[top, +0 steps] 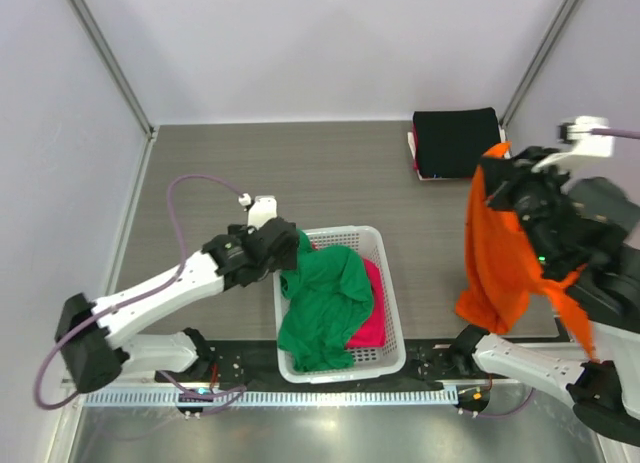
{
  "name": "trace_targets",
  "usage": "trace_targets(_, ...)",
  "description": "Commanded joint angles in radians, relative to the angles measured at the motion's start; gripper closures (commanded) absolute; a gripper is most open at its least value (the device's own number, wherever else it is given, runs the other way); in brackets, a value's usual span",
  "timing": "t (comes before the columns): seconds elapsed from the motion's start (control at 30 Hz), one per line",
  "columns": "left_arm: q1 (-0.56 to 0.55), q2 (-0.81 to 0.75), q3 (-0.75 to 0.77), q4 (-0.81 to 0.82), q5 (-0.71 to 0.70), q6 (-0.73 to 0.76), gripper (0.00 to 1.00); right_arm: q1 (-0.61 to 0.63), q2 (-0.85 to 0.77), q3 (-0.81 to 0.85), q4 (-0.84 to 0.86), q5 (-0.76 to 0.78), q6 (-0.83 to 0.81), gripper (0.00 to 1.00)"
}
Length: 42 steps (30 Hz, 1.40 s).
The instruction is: Fold and stack the t-shirts
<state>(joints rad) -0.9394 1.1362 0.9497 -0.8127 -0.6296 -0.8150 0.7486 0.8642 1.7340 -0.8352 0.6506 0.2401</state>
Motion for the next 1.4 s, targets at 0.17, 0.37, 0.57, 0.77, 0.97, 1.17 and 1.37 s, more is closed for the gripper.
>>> trace_targets(0.17, 0.111, 0.266, 0.089, 0.147, 0.234, 0.025, 0.21, 0.001, -0.103, -0.232, -0.038, -0.060, 0.185, 0.99)
trace_targets(0.37, 0.244, 0.306, 0.093, 0.133, 0.285, 0.023, 0.96, 0.001, -0.116, -0.315, -0.033, -0.109, 0.229, 0.99)
trace_targets(0.57, 0.591, 0.234, 0.112, 0.011, 0.277, 0.019, 1.00, 0.000, -0.114, -0.340, -0.018, -0.135, 0.252, 0.99)
trace_targets(0.77, 1.040, 0.209, 0.127, 0.026, 0.369, -0.027, 1.00, 0.003, -0.102, -0.381, 0.022, -0.163, 0.268, 0.99)
trace_targets(0.97, 1.309, 0.368, 0.196, 0.133, 0.527, -0.260, 1.00, 0.001, -0.050, -0.412, 0.059, -0.218, 0.284, 0.99)
trace_targets(1.17, 1.361, 0.532, 0.311, 0.288, 0.528, -0.524, 1.00, 0.001, -0.011, -0.464, 0.091, -0.269, 0.294, 0.99)
trace_targets(1.37, 1.347, 0.762, 0.503, 0.394, 0.538, -0.639, 1.00, 0.001, 0.050, -0.493, 0.123, -0.293, 0.269, 0.99)
